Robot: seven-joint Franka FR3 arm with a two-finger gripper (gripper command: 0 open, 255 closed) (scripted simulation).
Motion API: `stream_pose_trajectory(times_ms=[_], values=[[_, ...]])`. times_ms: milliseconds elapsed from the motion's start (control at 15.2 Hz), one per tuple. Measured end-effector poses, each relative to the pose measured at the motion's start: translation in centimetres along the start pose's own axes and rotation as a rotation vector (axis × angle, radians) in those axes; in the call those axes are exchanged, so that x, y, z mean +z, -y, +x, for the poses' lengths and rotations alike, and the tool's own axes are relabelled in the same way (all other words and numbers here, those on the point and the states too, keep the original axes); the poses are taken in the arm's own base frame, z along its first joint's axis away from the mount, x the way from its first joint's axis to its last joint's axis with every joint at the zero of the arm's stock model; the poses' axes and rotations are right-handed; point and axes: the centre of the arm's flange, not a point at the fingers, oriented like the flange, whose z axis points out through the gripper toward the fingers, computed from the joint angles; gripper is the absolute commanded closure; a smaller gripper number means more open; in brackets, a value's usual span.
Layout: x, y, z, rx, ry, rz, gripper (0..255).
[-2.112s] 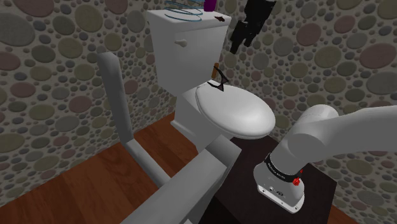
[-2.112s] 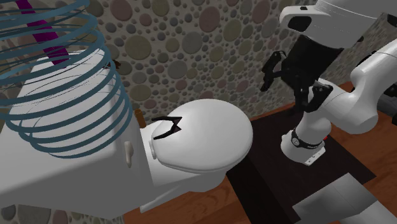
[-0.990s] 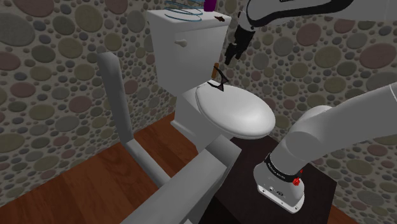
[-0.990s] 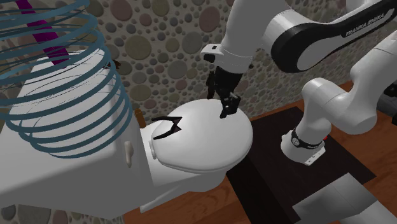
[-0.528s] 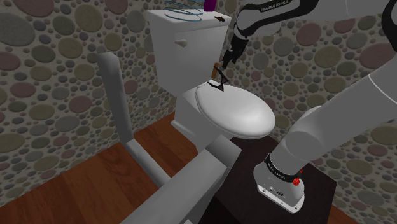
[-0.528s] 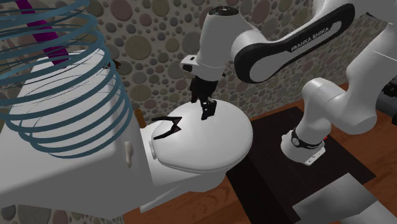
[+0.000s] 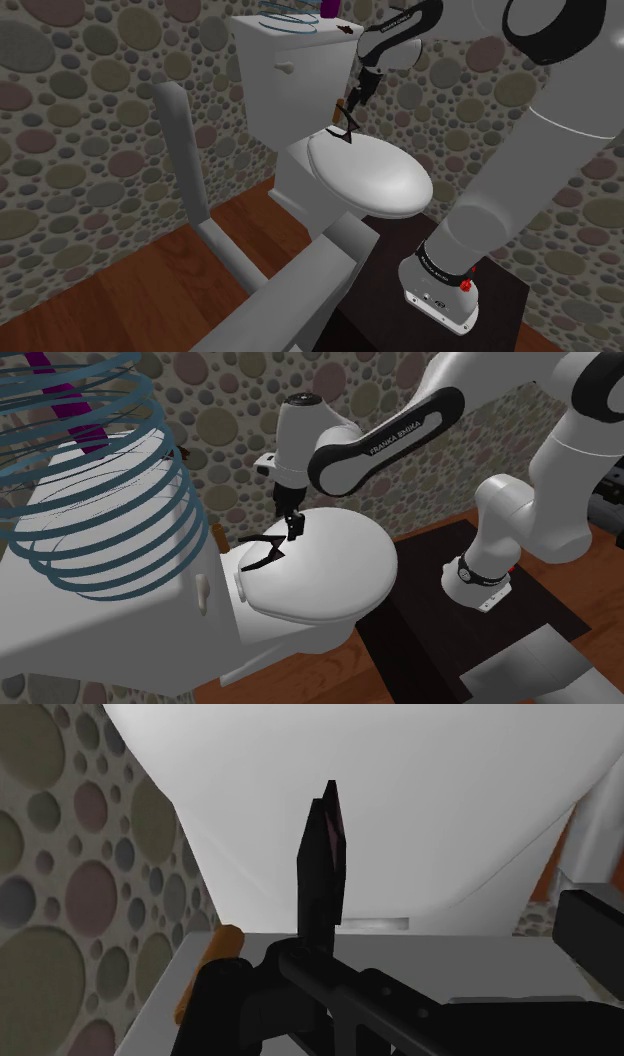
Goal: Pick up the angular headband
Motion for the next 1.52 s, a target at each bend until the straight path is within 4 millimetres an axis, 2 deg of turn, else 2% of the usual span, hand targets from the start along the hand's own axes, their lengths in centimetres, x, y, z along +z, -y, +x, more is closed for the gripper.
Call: stream_pose_trajectory(times_ms=[396, 924, 990, 1518], values=[[5.3, -5.0, 2.0, 0.0, 0.001, 0.007, 0], [9.5, -5.4, 1.8, -0.001, 0.0, 0.009, 0], [9.7, -5.4, 1.8, -0.001, 0.0, 0.009, 255], [9.8, -5.4, 1.7, 0.0, 0.0, 0.008, 255]])
